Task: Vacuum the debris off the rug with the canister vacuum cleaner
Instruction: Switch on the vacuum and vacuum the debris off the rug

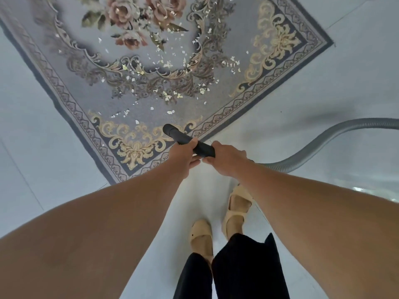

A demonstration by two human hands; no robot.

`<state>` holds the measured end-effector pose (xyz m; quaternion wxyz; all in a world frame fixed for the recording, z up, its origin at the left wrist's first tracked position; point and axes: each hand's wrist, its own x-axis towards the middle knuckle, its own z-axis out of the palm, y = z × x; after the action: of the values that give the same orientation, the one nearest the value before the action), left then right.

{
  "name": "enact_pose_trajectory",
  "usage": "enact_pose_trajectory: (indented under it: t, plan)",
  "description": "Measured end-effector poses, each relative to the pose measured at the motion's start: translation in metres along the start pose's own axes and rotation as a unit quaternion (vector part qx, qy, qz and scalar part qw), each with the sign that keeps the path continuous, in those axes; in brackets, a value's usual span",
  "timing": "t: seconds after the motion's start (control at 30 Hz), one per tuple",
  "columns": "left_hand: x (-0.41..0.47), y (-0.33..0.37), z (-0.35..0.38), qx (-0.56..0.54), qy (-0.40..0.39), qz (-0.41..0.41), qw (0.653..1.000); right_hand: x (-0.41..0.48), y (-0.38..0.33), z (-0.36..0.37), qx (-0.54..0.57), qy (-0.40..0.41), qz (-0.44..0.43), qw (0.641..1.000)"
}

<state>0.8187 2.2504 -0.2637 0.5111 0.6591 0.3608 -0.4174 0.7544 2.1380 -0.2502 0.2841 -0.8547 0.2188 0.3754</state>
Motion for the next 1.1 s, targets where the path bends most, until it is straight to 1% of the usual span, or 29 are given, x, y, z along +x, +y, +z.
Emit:
enact_pose_trajectory:
  t: [0.2, 0.33, 0.47, 0.57, 0.83, 1.0, 1.1]
  plan:
    - [0.023, 0.035, -0.004, -0.035, 0.027, -0.017, 0.999, 0.037, -0.036, -0.008, -0.058, 0.031, 0.008, 0.998]
    - [0.030, 0.056, 0.012, -0.058, 0.020, -0.021, 0.998, 0.055, -0.036, -0.022, -0.071, 0.046, 0.020, 0.996]
    - [0.042, 0.068, 0.025, -0.067, 0.015, -0.047, 0.997, 0.076, -0.031, -0.038, -0.088, 0.031, 0.023, 0.995]
    - [0.055, 0.076, 0.029, -0.071, 0.020, -0.049, 0.996, 0.092, -0.031, -0.047, -0.091, 0.016, 0.026, 0.995]
    - [0.083, 0.087, 0.006, -0.063, 0.038, -0.067, 0.995, 0.112, -0.059, -0.042, -0.085, -0.017, 0.020, 0.996]
    - [0.095, 0.082, -0.015, -0.062, 0.075, -0.056, 0.994, 0.120, -0.077, -0.029, -0.070, -0.046, 0.003, 0.996]
    - [0.100, 0.080, -0.024, -0.059, 0.079, -0.055, 0.994, 0.122, -0.087, -0.024, -0.066, -0.050, -0.003, 0.997]
